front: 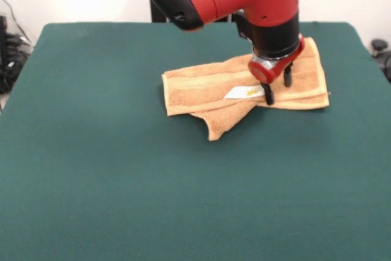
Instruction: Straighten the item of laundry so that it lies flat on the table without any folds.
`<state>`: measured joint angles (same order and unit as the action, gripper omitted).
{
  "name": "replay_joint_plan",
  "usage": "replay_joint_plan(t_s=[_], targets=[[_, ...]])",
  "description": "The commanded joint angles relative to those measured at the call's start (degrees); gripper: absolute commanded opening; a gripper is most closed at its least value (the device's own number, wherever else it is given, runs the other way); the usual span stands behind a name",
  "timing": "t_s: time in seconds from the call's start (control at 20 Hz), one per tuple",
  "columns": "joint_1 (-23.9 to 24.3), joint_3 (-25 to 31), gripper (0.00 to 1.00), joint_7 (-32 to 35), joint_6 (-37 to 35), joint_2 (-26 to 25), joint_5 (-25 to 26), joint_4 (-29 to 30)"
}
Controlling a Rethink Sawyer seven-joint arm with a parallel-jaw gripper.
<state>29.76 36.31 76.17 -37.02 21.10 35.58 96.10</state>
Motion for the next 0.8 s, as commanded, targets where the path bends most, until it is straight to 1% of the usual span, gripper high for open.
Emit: replay_joint_plan(t_s=[0.05,0.2,0.4,0.55,0.7,0.8], targets=[[-2.46,-3.74,1.00,9.92,2.74,-1.35,-1.79,5.35],[-3.46,-5.62,1.00,12.44,3.33,-0.14,-2.26,6.02],[-4.22,-6.78,1.00,13.15,3.95,0.71,-3.30,5.97],[-5.70,-8.22,1.00,14.46,4.87,2.30,-3.86,5.98],[-6.19,-8.94,1.00,14.60,6.00,2.59,-4.82,6.68],[-6.53,-9.52,1.00,15.63,6.84,3.46,-5.68,8.30]])
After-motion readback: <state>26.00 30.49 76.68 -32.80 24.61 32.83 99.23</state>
